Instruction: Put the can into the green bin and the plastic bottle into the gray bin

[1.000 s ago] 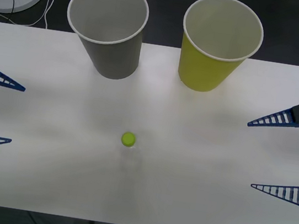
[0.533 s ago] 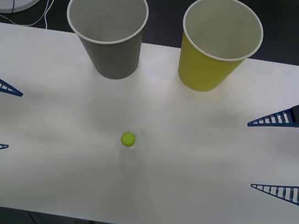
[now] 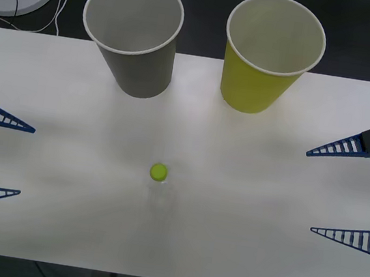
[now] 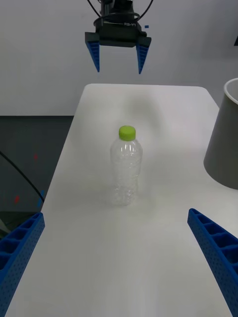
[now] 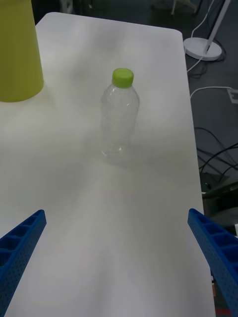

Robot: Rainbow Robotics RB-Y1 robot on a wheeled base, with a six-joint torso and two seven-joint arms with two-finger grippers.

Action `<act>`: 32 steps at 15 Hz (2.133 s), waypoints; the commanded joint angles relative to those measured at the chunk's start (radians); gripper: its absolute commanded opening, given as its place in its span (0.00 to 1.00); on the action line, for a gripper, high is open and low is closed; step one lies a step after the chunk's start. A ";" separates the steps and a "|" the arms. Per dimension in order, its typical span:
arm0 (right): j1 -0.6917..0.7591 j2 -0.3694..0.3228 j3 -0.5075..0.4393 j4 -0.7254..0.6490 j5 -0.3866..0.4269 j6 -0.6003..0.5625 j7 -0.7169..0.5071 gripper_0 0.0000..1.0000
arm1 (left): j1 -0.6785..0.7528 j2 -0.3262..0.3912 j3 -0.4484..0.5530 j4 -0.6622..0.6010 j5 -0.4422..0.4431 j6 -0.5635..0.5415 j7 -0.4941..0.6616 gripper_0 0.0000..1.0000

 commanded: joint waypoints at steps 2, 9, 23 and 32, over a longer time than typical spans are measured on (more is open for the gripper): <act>0.000 0.000 0.000 0.000 0.000 0.000 0.000 1.00 | 0.000 -0.058 -0.042 0.012 0.004 0.032 -0.026 1.00; 0.000 0.000 0.000 0.000 0.000 0.000 0.000 1.00 | -0.017 -0.118 -0.138 0.012 -0.013 0.068 -0.052 1.00; 0.000 0.000 0.000 0.000 0.000 0.000 0.000 1.00 | -0.069 -0.279 -0.244 0.010 -0.137 0.147 -0.069 1.00; 0.000 0.000 0.000 0.000 0.000 0.000 0.000 1.00 | -0.075 -0.416 -0.261 0.012 -0.267 0.207 -0.081 1.00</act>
